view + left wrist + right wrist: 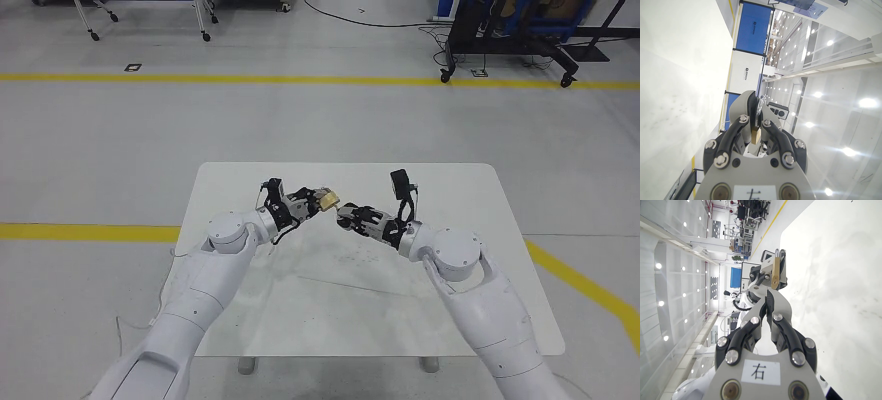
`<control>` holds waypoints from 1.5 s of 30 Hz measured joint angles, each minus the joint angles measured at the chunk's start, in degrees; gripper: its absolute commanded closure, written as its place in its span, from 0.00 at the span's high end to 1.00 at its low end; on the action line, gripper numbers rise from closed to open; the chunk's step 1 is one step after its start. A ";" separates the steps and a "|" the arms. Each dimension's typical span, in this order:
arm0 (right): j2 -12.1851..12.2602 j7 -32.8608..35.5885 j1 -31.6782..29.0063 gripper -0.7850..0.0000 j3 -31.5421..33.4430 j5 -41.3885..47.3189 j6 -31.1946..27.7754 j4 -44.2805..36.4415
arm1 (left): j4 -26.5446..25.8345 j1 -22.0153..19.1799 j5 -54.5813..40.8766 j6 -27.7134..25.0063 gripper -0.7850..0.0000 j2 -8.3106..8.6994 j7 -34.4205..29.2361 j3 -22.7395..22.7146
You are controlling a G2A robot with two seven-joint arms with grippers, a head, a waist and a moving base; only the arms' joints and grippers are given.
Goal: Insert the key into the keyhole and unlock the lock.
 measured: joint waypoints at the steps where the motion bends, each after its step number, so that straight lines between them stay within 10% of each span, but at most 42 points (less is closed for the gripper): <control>1: 0.13 0.57 -0.11 0.00 0.52 0.15 0.03 -0.11 | 0.08 -0.06 -0.01 0.00 0.00 0.00 -0.44 0.02; 45: 0.67 -0.99 3.49 0.00 -2.96 2.57 2.38 4.70 | 0.68 -0.32 1.50 -0.32 0.00 -0.33 -0.28 0.22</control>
